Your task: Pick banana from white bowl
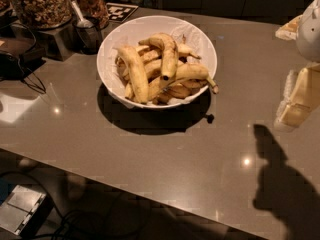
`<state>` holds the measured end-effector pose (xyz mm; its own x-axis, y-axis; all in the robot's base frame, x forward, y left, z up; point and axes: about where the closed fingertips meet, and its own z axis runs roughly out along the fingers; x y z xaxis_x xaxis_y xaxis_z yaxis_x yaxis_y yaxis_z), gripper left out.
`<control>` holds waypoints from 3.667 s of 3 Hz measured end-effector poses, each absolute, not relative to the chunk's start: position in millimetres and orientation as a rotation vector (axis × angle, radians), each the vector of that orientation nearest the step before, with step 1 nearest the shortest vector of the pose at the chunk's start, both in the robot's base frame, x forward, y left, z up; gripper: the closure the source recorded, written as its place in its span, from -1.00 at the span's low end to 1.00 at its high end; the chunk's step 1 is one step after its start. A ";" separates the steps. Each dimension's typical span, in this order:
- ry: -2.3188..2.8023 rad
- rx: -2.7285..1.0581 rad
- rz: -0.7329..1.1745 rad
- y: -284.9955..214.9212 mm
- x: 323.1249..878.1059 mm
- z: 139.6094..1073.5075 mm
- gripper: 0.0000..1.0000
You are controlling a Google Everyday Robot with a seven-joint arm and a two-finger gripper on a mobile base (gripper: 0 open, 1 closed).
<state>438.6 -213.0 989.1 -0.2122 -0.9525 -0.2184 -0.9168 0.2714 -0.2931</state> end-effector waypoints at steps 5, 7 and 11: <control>2.451 -1.585 -0.239 -176.4 489.7 986.0 -1.00; 2.425 -1.390 -0.260 -117.1 506.1 1028.9 -1.00; 2.407 -1.355 -0.130 -34.5 598.7 1035.6 -1.00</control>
Offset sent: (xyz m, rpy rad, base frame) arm 0.0228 0.0198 -0.0066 -0.1143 0.1431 -0.2609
